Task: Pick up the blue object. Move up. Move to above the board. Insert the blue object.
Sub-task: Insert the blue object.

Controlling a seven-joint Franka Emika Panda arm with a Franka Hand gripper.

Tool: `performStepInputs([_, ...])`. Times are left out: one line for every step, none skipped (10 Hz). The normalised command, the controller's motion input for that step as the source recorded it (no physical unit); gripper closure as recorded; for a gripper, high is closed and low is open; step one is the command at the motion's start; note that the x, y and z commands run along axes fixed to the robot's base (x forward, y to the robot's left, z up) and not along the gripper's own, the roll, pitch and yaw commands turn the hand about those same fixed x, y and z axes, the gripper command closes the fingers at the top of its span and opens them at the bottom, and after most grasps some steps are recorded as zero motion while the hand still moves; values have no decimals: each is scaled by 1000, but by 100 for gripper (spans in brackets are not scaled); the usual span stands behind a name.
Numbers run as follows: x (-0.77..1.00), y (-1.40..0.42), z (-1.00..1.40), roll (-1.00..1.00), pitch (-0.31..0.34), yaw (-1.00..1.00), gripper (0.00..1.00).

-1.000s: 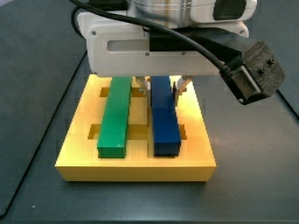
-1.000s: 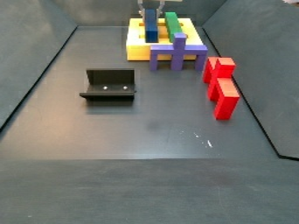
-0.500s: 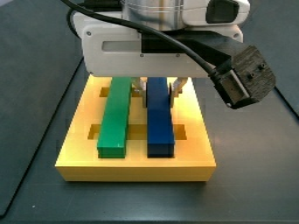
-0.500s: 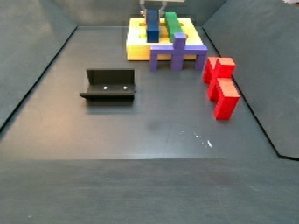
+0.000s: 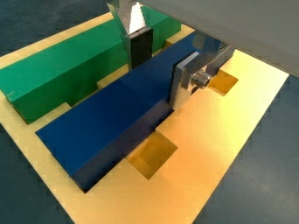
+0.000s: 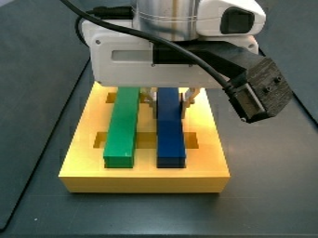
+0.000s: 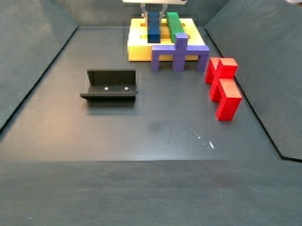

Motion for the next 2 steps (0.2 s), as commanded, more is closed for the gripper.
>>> performStepInputs([0, 0, -183, 81, 0, 0, 100])
performStepInputs([0, 0, 0, 0, 0, 0, 100])
